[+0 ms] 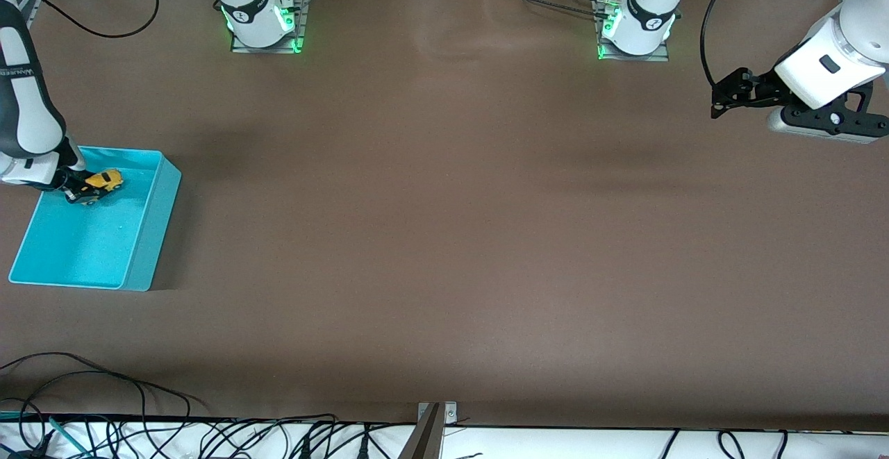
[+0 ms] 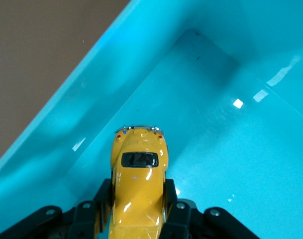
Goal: Wind up and store yellow beetle car
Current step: 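Lower the car onto the bin floor and open the right gripper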
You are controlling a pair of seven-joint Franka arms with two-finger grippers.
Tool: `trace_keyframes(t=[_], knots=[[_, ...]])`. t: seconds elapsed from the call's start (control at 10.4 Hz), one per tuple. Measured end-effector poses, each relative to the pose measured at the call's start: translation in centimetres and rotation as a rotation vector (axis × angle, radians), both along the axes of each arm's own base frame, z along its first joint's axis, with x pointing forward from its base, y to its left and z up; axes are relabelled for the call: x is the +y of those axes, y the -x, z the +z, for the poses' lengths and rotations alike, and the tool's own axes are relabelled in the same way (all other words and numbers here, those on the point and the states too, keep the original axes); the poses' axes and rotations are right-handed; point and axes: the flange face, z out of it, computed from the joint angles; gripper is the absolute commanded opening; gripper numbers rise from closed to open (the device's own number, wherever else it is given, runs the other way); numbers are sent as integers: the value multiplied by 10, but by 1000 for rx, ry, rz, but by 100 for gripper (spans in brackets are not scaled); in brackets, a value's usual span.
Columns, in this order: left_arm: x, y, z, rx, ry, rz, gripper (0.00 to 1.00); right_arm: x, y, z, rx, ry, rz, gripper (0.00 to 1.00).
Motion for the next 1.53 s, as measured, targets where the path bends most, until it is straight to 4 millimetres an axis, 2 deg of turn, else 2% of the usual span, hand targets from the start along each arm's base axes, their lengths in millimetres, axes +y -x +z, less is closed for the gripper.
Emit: trace_keyframes(t=[0.19, 0.29, 0.38, 0.48, 0.96, 1.15, 1.34, 1.53], knots=[[0, 0, 0, 0, 0, 0, 100, -4, 3, -18, 3, -2, -6, 0], [0, 0, 0, 0, 0, 0, 100, -5, 3, -20, 0, -1, -7, 28], [0, 0, 0, 0, 0, 0, 100, -6, 1, -19, -5, -3, -12, 74], [0, 0, 0, 1, 0, 0, 100, -6, 1, -19, -7, -7, -16, 100], [0, 1, 0, 6, -1, 0, 100, -3, 1, -19, -2, -18, -21, 100], [0, 1, 0, 6, -1, 0, 100, 1, -5, -7, -7, -25, -25, 100], [0, 1, 0, 7, -1, 0, 100, 9, -10, 26, -16, -30, -36, 100], [0, 1, -1, 7, -1, 0, 100, 28, -15, 74, -16, -30, -83, 100]])
